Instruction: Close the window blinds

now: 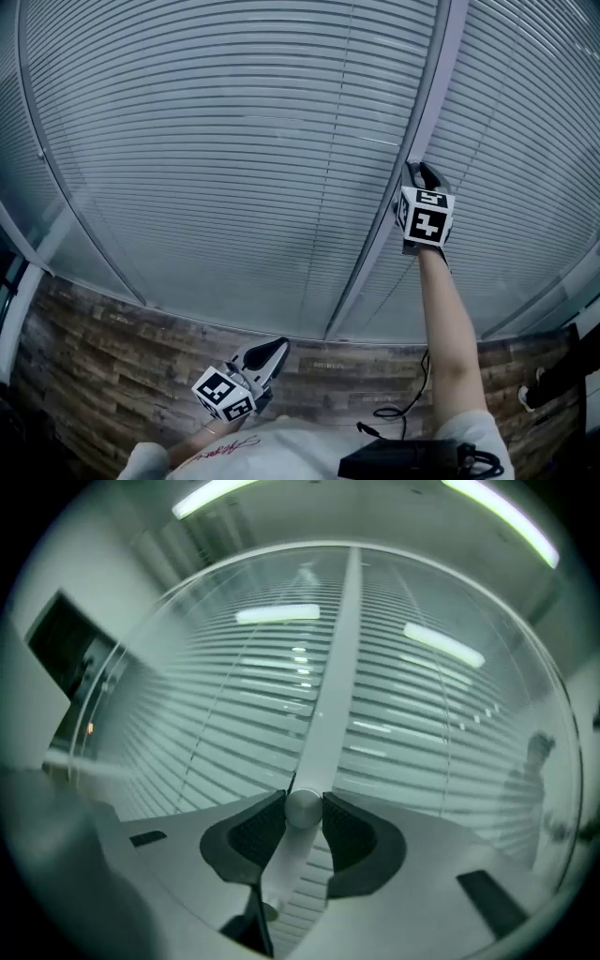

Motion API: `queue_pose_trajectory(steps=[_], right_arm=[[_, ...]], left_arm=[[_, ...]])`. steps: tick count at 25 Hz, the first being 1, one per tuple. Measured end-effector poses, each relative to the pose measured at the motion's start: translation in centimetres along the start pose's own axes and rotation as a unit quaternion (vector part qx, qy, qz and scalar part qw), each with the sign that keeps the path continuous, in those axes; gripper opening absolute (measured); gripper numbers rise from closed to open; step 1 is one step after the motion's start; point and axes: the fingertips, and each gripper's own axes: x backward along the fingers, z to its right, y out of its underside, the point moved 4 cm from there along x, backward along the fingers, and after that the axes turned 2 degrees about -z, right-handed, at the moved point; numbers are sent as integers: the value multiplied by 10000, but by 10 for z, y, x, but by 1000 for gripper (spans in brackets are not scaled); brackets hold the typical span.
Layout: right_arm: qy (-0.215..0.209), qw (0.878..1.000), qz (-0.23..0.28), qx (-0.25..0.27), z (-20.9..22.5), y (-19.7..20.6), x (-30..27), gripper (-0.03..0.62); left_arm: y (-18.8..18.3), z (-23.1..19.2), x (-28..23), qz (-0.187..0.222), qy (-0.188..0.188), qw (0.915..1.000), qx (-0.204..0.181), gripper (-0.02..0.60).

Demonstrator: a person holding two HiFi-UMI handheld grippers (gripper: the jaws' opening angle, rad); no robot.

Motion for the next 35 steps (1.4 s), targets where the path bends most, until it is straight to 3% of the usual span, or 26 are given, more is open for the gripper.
queue_pose_trajectory(steps=[2,8,11,15,28,33,35], right_arm=[[103,9960,-20,890,-5,-1,2,126],[77,9791,-86,2031,-7,-3,-1,126],[121,9580,-92,2863,-10,-4,-3,126],[191,9188,-129,3940,-12,-2,-5,126],[283,8408,-166,5404,-17,3,-5,126],[390,7936,-227,6067,-19,9,-9,126],[380,7932,-193,6074,-19,10,-10,126]], left_arm=[[1,1,0,-25,-2,10000,20,18],[1,-1,-3,-5,41,10000,-7,18],[-1,-1,-4,-2,19,10000,61,18],[-2,0,-4,-12,27,10000,79,18],[-1,4,-3,19,9,10000,90,18],[3,3,1,41,15,10000,73,18],[2,3,1,37,8,10000,50,18]])
